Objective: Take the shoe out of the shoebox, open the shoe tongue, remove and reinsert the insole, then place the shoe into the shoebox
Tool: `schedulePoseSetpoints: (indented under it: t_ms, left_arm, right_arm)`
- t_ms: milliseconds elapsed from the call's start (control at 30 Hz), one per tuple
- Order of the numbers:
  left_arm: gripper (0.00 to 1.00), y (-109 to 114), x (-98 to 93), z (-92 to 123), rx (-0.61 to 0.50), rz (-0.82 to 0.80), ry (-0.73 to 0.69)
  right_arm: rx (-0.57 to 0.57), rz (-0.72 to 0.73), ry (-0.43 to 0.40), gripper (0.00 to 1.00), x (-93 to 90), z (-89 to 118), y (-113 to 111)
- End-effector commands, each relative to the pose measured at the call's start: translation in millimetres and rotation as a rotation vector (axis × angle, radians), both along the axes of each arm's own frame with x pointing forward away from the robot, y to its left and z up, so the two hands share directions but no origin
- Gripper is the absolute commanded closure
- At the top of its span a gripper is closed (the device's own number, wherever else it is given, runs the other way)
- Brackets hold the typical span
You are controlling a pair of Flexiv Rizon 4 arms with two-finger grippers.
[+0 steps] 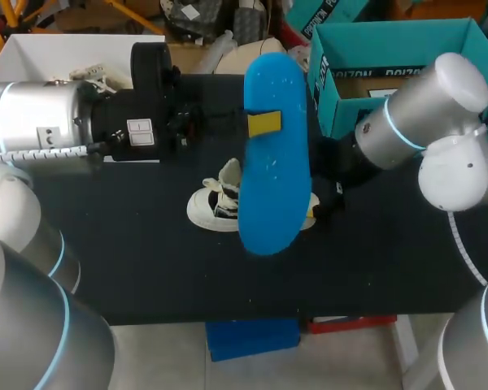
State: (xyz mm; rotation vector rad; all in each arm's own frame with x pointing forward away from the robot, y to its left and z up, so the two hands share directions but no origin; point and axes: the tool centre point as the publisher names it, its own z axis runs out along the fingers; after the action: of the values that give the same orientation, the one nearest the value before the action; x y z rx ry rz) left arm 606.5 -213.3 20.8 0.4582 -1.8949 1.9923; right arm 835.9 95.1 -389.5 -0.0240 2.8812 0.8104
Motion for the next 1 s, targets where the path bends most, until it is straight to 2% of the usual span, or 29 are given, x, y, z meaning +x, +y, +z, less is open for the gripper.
schedulePoseSetpoints:
  t_ms: [33, 267, 767, 867, 900, 967, 1000]
  left_arm:
    - [1.0, -0.4, -4.6, 1.4, 0.002, 0.009, 0.002]
    - [1.0, -0.4, -4.6, 1.4, 0.002, 0.009, 0.002]
    - [1.0, -0.4, -4.6, 1.4, 0.002, 0.009, 0.002]
    - [1.0, -0.4, -4.6, 1.4, 0.002, 0.009, 0.002]
    - [1.0, -0.4, -4.6, 1.4, 0.002, 0.009, 0.002]
    - [1.0, -0.4, -4.6, 1.4, 0.002, 0.009, 0.002]
    - [1.0, -0.4, -4.6, 1.4, 0.002, 0.009, 0.002]
  right_arm:
    - [0.4, 0.07, -0.008, 0.0, -1.6, -3.9, -3.5]
    - [0.457, 0.075, -0.001, 0.0, -2.4, -6.9, -2.6]
    - [0.446, 0.08, 0.042, 0.0, -4.8, -13.4, -2.9]
    - [0.376, 0.061, 0.046, 0.0, -4.9, -13.3, -4.1]
    - [0.318, 0.048, 0.053, 0.0, -4.8, -12.1, -5.5]
    - [0.117, 0.047, 0.09, 0.0, -3.6, -11.7, -7.1]
    - [0.068, 0.044, 0.086, 0.0, -3.1, -10.5, -6.9]
